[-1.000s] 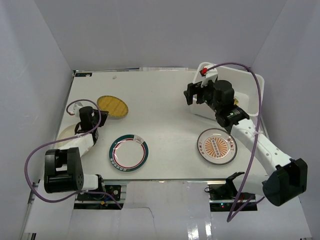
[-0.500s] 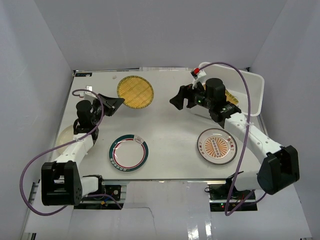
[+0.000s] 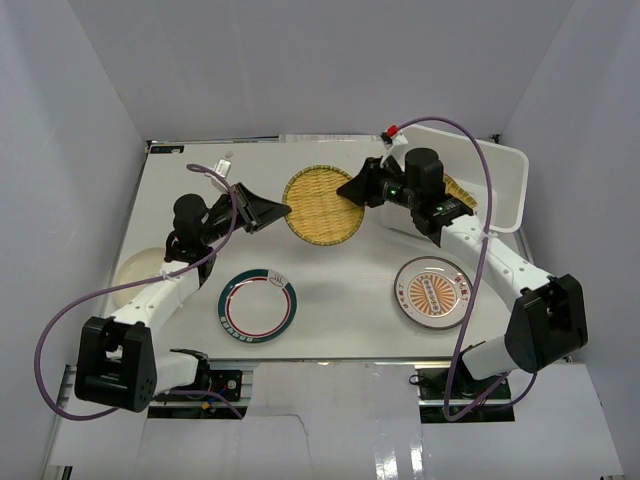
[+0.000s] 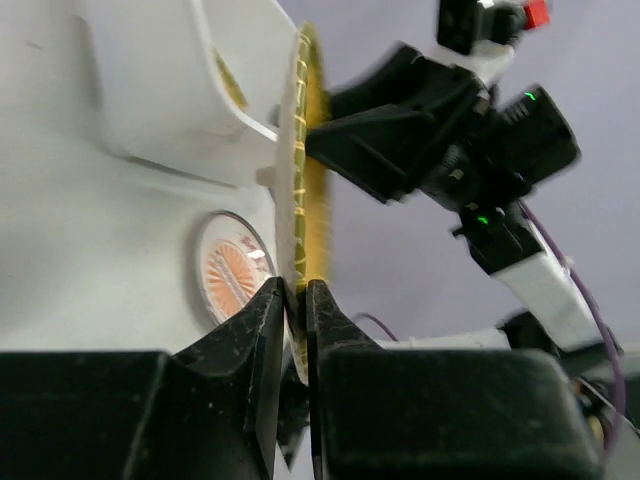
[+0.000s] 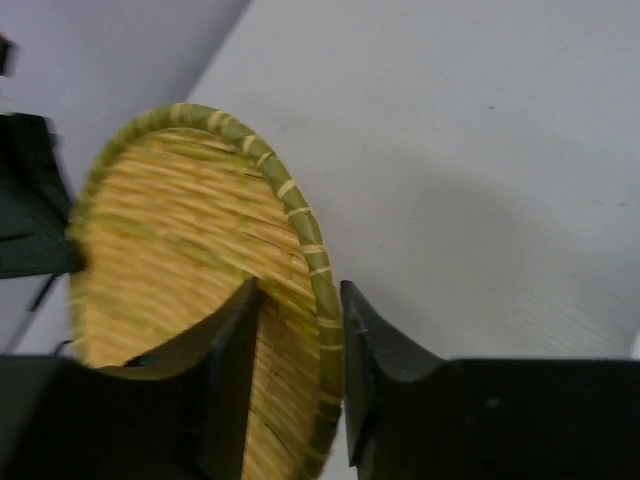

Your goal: Place the plates into the plastic bin on the countertop

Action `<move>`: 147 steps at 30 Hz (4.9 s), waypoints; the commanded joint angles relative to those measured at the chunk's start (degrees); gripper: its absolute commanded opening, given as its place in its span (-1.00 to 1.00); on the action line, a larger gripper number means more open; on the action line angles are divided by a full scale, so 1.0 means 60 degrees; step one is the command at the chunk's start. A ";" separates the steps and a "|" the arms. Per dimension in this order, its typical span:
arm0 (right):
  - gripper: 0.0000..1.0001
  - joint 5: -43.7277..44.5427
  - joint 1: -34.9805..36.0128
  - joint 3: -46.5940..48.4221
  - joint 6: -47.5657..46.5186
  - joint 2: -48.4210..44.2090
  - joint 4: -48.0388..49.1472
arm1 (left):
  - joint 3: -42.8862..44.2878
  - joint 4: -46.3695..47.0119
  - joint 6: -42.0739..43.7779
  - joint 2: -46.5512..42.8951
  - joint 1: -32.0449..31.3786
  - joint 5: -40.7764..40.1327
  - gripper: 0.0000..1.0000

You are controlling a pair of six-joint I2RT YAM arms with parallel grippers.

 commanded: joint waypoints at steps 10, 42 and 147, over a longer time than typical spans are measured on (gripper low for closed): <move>-0.85 0.0411 -0.2047 -0.0680 0.0813 -0.1565 0.1086 | 0.1934 -0.7215 0.4722 -0.1618 0.0002 -0.2632 0.56; 1.00 0.0078 -0.4295 -0.4777 0.1778 -0.5122 0.1305 | 0.0048 -1.3612 0.3060 -0.1123 0.0119 -0.9408 0.96; 0.01 0.1572 -0.4692 -0.2143 0.0930 -0.0570 -0.0130 | -0.1057 -0.7561 0.2358 -0.3877 -0.0423 -0.5555 -1.00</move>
